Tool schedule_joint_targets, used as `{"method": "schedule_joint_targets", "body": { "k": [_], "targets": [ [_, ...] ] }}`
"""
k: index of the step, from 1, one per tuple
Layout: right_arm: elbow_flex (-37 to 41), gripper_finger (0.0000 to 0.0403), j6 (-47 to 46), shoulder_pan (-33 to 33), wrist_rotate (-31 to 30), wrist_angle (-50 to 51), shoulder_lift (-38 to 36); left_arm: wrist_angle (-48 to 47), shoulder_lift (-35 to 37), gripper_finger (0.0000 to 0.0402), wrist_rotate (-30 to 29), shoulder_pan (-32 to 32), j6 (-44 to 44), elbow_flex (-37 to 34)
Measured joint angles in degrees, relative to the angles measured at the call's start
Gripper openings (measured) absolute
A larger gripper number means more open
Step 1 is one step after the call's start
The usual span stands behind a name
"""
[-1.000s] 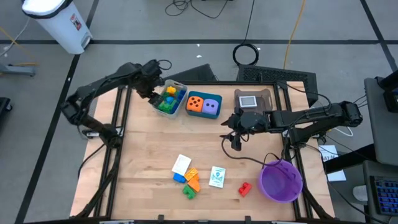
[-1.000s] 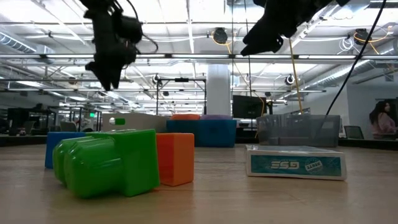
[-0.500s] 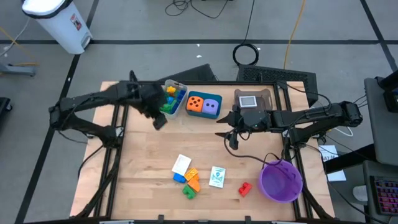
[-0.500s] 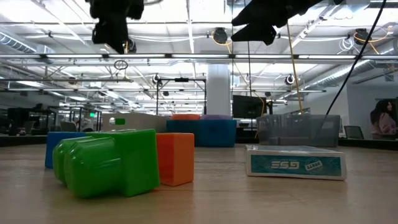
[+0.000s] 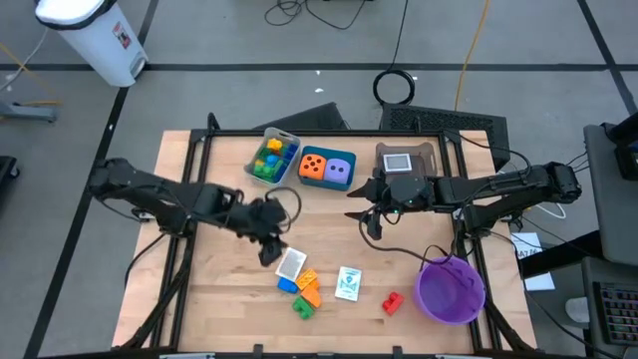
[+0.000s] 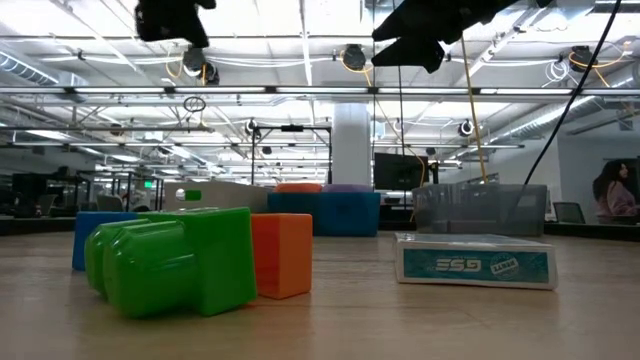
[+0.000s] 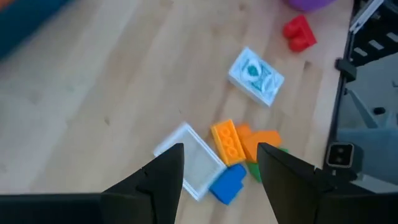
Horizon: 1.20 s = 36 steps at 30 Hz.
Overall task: Pick & Place Toys
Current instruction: Put the brown deck of cards into the black bin
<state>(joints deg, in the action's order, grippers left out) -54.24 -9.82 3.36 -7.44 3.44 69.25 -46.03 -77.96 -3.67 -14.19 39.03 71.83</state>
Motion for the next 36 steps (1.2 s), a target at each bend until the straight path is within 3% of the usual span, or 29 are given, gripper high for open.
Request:
{"method": "schedule_joint_targets", "body": {
  "k": [4, 12, 20, 24, 29, 32, 36],
  "targets": [
    [0.0, 0.0251, 0.0, 0.0, 0.0, 0.0, 0.0, -0.39, -2.93, 0.0209, -0.4, -4.38, 9.71, 0.0],
    [0.0, 0.0251, -1.78, 0.15, 0.0, 0.0, 0.0, 3.44, -9.19, 0.0209, -0.32, -9.46, 38.06, 0.0],
    [0.0, 0.0251, -11.42, 0.17, 2.65, -1.82, 0.0, 13.77, -13.92, 0.0209, -2.27, -9.35, 41.49, 0.0],
    [-0.03, 0.0251, -15.89, 0.17, 10.43, -2.23, 0.0, 18.37, -16.3, 0.0209, -2.37, -8.67, 45.61, 0.0],
    [-0.02, 0.0251, -14.38, 1.93, 19.58, -1.4, -1.02, 17.0, -17.51, 0.0209, -1.75, -9.18, 53.49, 0.0],
    [-0.02, 0.0251, -10.41, 4.69, 18.78, -1.36, -1.98, 13.73, -17.14, 0.0201, -0.38, -9.46, 58.11, 0.0],
    [-0.02, 0.0251, -5.53, 8.92, 12.54, -1.02, -3.41, 8.82, -17.0, 0.0172, 0.28, -10.29, 61.56, 2.67]
  ]
}}
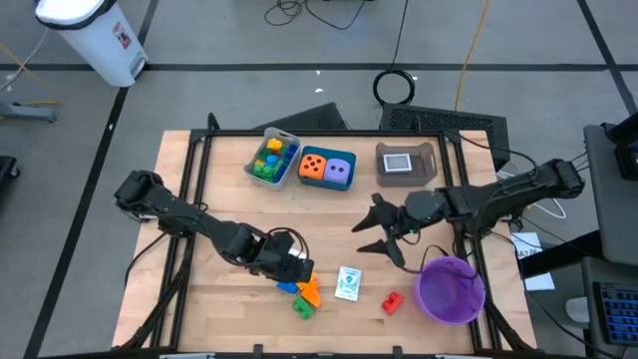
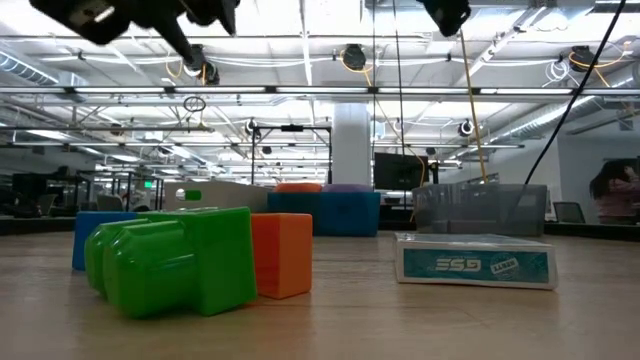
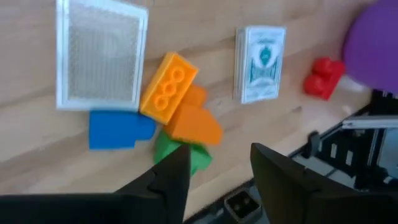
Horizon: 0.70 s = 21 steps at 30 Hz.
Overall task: Pick & Place Toys
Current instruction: Put the brown deck of cards into the black bin
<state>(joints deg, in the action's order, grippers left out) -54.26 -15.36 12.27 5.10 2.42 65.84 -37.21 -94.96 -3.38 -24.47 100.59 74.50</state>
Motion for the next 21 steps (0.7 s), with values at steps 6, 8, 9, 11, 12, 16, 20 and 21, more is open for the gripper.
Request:
{"method": "schedule_joint_targets", "body": {
  "k": [6, 8, 9, 11, 12, 16, 20, 21],
  "targets": [
    [0.0, 0.0251, 1.7, 3.38, -5.34, 2.3, -0.68, -6.2, -1.39, 0.0122, -0.81, -0.94, -6.76, 6.99],
    [0.0, 0.0251, 1.6, 3.59, -5.35, 3.8, -0.62, -5.2, -1.37, 0.011, -3.73, -0.91, -10.77, 7.96],
    [0.0, 0.0251, 1.33, 3.59, -5.33, 4.2, -0.59, -4.4, -1.37, 0.0105, -5.12, -0.89, -12.93, 8.11],
    [0.0, 0.0251, 1.13, 3.59, -5.33, 5.01, -0.61, -2.59, -1.41, 0.0098, -7.1, -0.89, -17.52, 8.16],
    [0.0, 0.0251, 1.12, 3.59, -5.32, 5.38, -0.61, -1.7, -1.42, 0.0095, -7.35, -0.89, -19.69, 8.17],
    [0.0, 0.0251, 1.1, 3.59, -5.31, 6.42, -0.61, -1.16, -1.42, 0.0093, -7.08, -0.54, -24.16, 8.21],
    [0.0, 0.0251, 1.1, 3.59, -5.31, 6.48, -0.61, -1.89, -1.42, 0.0093, -7.03, 0.19, -24.35, 8.21],
    [0.0, 0.0251, 1.1, 3.59, -5.31, 6.46, -0.61, -2.39, -1.42, 0.0093, -6.7, 0.42, -23.8, 8.21]
  ]
}}
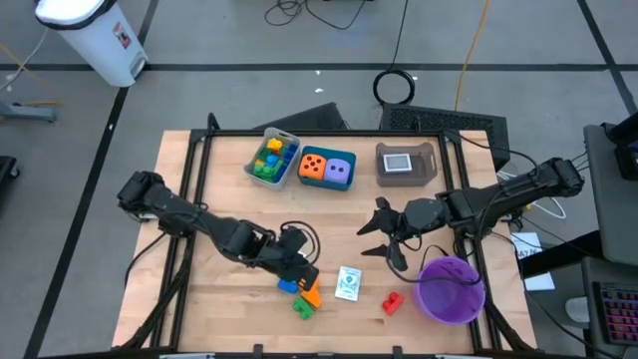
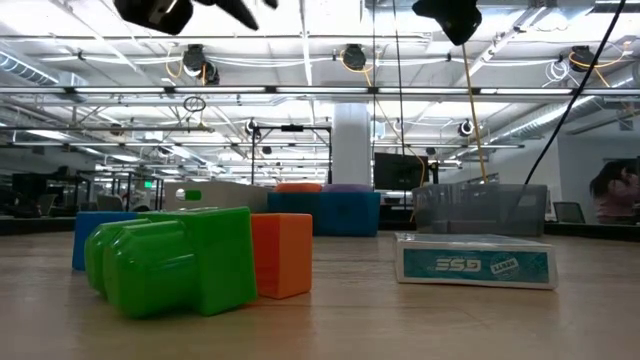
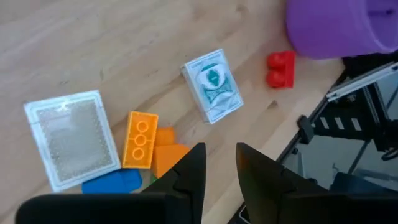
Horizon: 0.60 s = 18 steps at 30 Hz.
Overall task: Pick & Place Toys
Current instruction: Put the brown deck of cards into the black bin
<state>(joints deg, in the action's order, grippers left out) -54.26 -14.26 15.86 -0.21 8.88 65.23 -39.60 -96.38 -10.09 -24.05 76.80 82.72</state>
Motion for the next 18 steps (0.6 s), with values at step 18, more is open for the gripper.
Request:
{"method": "schedule_joint_targets", "body": {
  "k": [18],
  "targets": [
    [0.0, 0.0251, 0.0, 0.0, -0.19, 0.01, 0.0, -8.85, -0.48, 0.0093, 2.79, 3.09, 5.13, -0.02]
  ]
}}
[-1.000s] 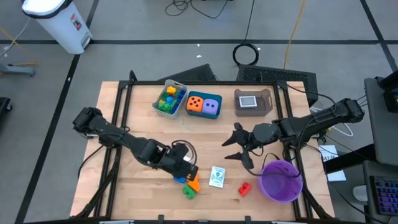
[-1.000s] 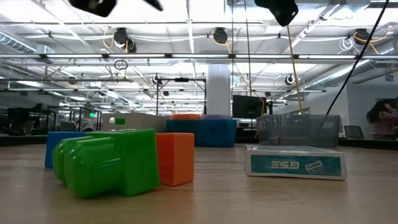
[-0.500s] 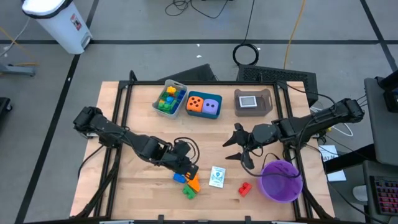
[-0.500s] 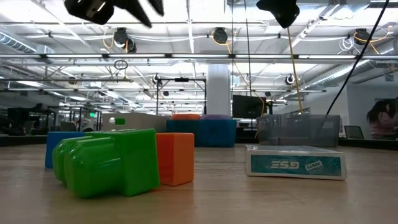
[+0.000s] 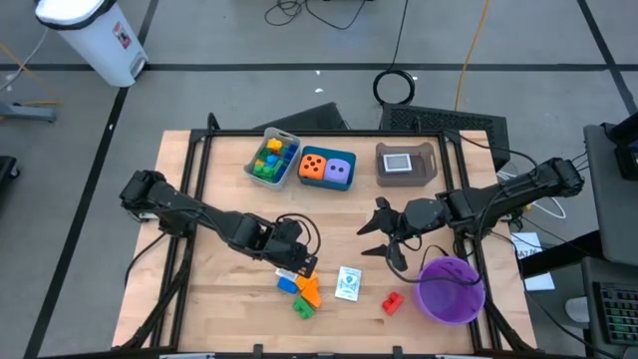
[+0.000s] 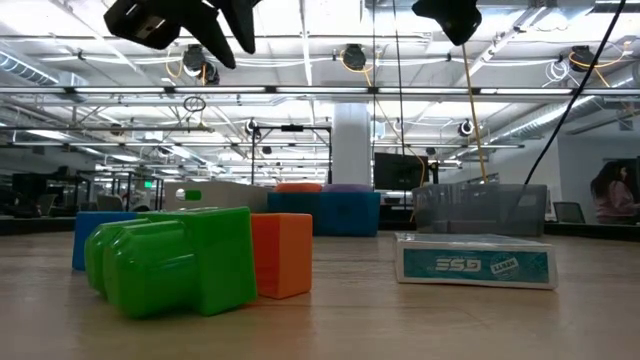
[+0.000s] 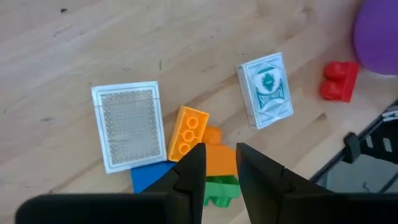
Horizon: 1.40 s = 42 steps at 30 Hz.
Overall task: Pick & Place Toys
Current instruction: Put the brown deck of cards into the black bin
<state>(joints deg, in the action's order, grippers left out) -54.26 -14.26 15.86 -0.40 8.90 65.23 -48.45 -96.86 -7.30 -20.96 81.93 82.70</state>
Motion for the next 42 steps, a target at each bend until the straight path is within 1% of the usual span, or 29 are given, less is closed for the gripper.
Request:
{"method": "schedule_joint_targets", "body": {
  "k": [5, 9, 14, 23, 26, 30, 32, 37, 42],
  "targets": [
    [0.0, 0.0251, 0.0, 0.0, -0.01, -0.01, 0.0, -1.89, 0.04, 0.0095, 0.68, -0.1, -0.19, 0.0],
    [0.0, 0.0251, -0.01, 0.0, -0.03, -0.01, 0.0, -3.13, 0.05, 0.0123, 1.83, -0.05, -0.17, 0.0],
    [0.02, 0.0251, -0.02, 0.0, -0.03, -0.02, 0.0, -2.03, 0.05, 0.0184, 2.62, -0.07, -0.28, -1.02],
    [0.02, 0.0251, -1.11, 0.0, -0.03, -0.01, 0.0, 2.25, 0.07, 0.0309, 3.4, -0.14, -1.24, -2.67],
    [0.04, 0.0251, -1.11, 0.0, -0.03, -0.04, 0.0, 1.88, 0.07, 0.0349, 2.77, -0.14, -1.24, -2.69],
    [0.04, 0.0251, -1.11, -0.01, -0.03, -0.03, 0.0, 1.94, 0.07, 0.0391, 1.24, -0.14, -1.95, -2.69],
    [0.04, 0.0251, -1.11, 0.0, -0.03, -0.01, 0.0, 1.94, 0.07, 0.0396, 1.08, -0.14, -2.61, -2.7],
    [0.04, 0.0251, -1.11, -0.02, -0.01, 0.01, 0.0, 1.92, -1.36, 0.0387, -0.69, -0.06, -1.86, -2.73],
    [0.04, 0.0251, -1.14, -0.02, -0.01, 0.3, 0.02, 1.35, -4.28, 0.0398, -0.58, 0.48, -1.12, -2.73]
  ]
}}
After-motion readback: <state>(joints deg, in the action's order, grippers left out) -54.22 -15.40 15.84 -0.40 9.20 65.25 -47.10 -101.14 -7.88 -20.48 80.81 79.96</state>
